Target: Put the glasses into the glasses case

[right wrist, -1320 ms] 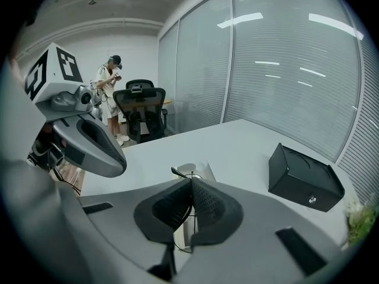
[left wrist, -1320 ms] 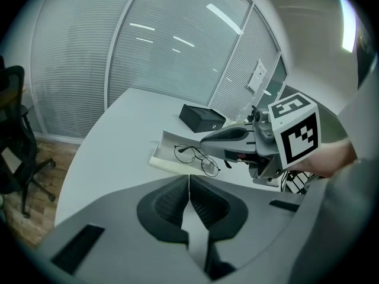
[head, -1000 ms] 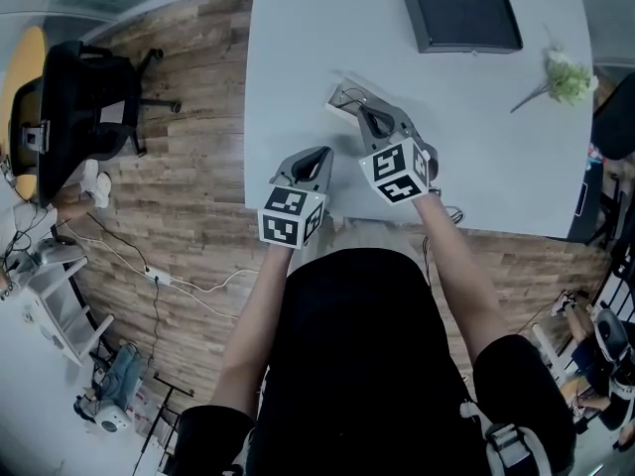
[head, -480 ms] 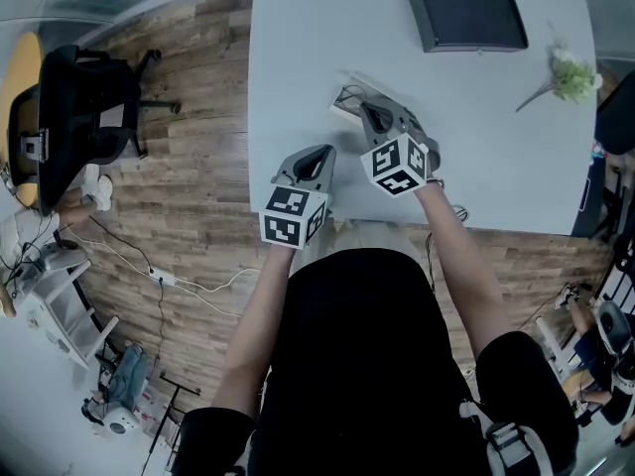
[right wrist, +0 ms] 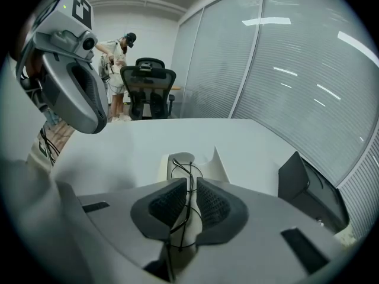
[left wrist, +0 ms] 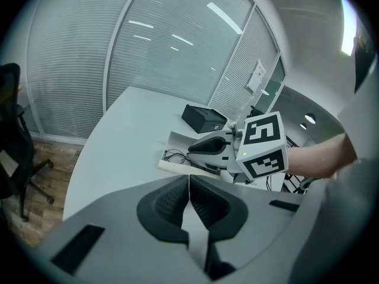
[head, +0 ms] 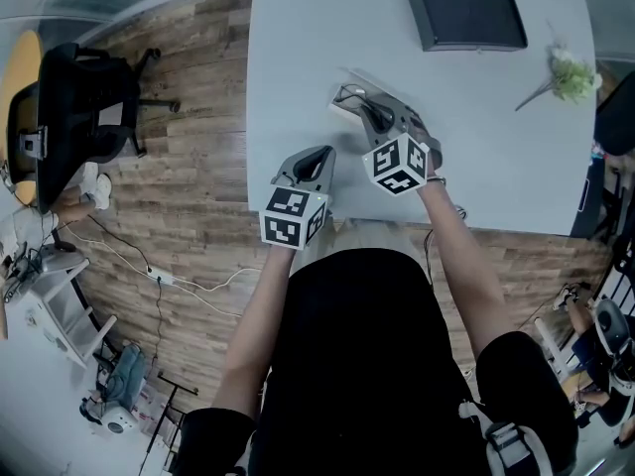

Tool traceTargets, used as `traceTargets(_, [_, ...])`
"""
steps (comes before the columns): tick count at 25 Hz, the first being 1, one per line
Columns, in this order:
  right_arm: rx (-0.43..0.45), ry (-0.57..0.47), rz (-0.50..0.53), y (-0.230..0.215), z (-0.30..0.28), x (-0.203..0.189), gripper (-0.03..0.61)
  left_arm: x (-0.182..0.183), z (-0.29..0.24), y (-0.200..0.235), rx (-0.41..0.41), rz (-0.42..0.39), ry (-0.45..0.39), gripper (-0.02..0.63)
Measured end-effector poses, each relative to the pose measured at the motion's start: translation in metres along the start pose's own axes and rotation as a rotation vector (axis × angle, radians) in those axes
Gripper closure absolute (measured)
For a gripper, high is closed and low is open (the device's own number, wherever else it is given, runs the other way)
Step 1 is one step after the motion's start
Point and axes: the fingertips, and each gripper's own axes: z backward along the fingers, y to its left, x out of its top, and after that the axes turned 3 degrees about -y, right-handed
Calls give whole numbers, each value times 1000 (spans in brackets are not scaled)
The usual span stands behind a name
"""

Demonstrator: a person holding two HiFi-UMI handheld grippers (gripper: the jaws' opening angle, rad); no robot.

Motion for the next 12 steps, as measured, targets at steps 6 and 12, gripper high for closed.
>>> traceTargets(6, [-23,-19,-27,-6,14,-1,521,-1,0,-5,5,0,-8,591])
traceTargets(12, [-71,-62,-66,-21,38,1,531,1,0,-13,12,-7,-21,589])
